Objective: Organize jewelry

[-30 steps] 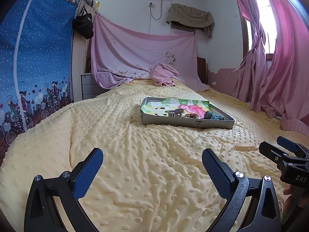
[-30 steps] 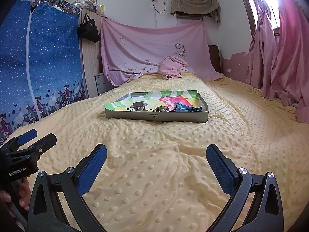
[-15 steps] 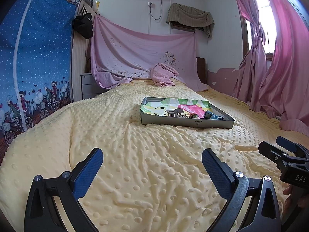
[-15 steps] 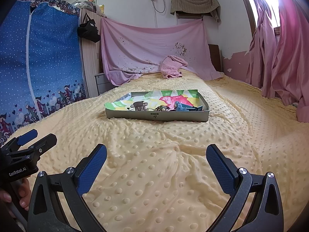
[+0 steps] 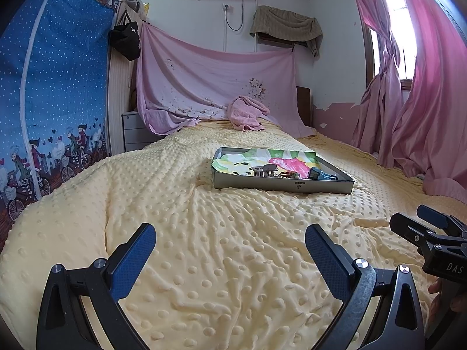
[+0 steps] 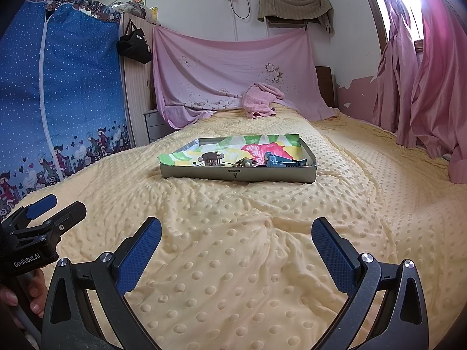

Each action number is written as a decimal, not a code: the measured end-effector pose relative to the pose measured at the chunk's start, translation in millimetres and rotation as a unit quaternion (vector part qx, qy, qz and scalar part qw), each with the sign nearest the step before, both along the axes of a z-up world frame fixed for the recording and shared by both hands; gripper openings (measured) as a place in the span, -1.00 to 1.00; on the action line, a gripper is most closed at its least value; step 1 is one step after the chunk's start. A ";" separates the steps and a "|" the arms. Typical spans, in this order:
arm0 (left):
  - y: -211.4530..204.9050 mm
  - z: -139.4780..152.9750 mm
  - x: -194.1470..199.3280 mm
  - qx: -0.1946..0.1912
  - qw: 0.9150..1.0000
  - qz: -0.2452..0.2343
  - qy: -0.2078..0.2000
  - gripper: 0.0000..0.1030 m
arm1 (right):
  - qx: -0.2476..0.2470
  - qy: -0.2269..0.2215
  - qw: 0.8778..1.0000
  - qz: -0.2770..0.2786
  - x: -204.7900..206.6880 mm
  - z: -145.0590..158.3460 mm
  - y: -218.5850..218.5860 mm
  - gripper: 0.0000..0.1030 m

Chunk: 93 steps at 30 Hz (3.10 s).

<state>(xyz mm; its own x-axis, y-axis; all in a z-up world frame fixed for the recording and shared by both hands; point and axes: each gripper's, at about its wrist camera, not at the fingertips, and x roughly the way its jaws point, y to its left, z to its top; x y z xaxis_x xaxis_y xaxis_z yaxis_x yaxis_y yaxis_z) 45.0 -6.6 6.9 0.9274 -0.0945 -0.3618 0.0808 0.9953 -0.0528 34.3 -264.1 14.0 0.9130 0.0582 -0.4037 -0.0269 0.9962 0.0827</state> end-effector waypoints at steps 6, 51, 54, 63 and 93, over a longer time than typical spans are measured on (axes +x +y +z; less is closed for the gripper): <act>0.8 0.4 0.0 -0.001 1.000 -0.001 0.001 1.00 | 0.000 -0.003 1.000 -0.001 -1.5 -0.8 2.6 0.96; 1.5 0.8 -0.9 0.001 1.000 0.000 -0.001 1.00 | 0.001 -0.003 1.000 -0.001 -1.7 -0.7 2.8 0.96; 1.4 1.4 -0.9 0.001 1.000 0.000 -0.001 1.00 | 0.001 -0.003 1.000 -0.001 -1.5 -0.6 2.2 0.96; 1.5 1.3 -1.0 0.001 1.000 0.000 0.000 1.00 | 0.001 -0.003 1.000 0.000 -1.3 -0.8 2.0 0.96; -3.2 3.6 -0.4 0.021 1.000 0.016 0.008 1.00 | 0.001 -0.003 1.000 -0.001 -1.4 -0.8 2.5 0.97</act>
